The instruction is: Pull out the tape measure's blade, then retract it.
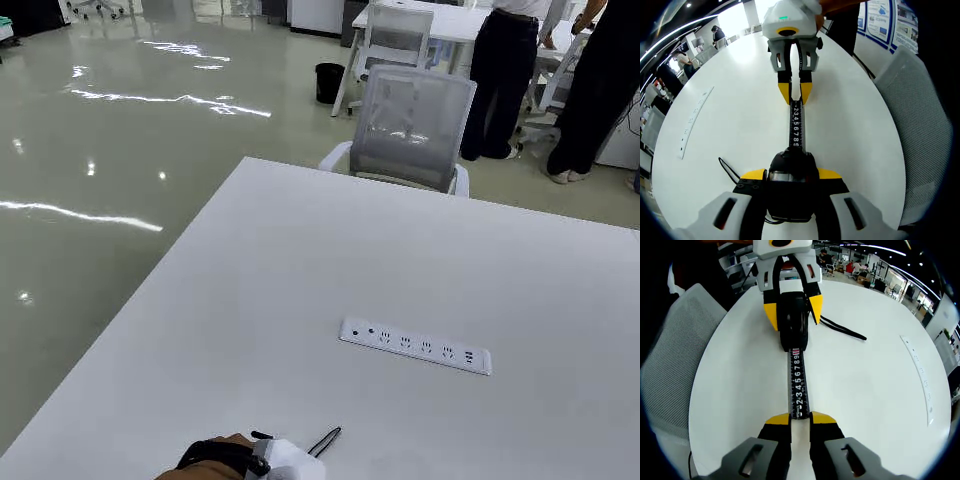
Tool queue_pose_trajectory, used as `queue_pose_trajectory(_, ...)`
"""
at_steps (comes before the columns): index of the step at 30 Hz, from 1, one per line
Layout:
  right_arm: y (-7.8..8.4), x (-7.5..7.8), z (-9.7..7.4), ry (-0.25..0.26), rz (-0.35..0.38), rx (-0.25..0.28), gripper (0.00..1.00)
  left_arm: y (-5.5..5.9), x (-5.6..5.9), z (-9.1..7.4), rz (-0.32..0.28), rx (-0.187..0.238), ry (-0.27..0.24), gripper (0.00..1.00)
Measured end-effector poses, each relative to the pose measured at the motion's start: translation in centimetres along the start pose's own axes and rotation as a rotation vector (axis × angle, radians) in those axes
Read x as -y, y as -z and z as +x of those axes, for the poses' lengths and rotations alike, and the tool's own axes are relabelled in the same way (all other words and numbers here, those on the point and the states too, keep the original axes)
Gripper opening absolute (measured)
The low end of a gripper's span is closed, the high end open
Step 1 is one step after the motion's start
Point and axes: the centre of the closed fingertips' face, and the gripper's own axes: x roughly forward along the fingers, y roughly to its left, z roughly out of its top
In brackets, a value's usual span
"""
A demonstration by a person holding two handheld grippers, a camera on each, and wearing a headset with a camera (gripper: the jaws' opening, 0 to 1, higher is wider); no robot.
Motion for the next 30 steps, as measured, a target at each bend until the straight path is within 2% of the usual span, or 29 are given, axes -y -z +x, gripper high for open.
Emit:
queue_pose_trajectory(14,-0.2,-0.1,-0.3,0.000,-0.007,0.000,0.10,0.0,0.0,0.0,-0.006,0.006,0.000,0.33)
queue_pose_trajectory(30,0.9,0.0,-0.5,0.003,0.003,-0.009,0.10,0.0,0.1,0.0,-0.009,0.006,0.001,0.33)
